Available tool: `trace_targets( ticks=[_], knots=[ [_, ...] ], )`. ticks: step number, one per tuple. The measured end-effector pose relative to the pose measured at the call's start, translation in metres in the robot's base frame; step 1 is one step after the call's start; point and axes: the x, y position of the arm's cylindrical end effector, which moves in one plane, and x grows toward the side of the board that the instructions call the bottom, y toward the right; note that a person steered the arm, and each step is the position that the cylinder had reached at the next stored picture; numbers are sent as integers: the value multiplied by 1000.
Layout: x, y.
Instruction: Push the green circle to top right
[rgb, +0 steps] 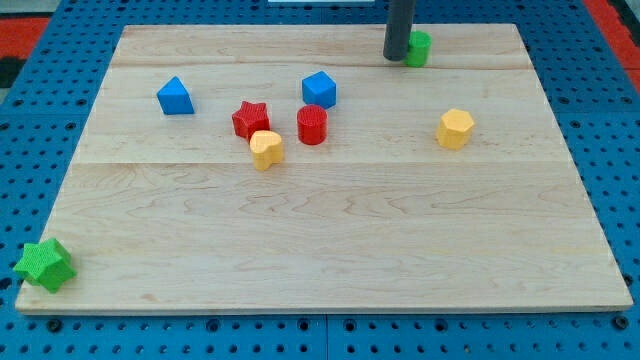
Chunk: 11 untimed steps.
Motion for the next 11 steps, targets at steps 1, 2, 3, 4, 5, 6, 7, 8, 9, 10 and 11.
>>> trace_targets(
  ticks=[1, 2, 3, 4, 5, 6, 7, 8, 9, 10, 11],
  knots=[
    [-8, 29],
    [-12, 34],
    [-11, 21],
    [-9, 27],
    [-9, 57],
    [-12, 69],
    [-8, 69],
    [1, 77],
    [-5, 98],
    [-19, 103],
    [-24, 103]
  ],
)
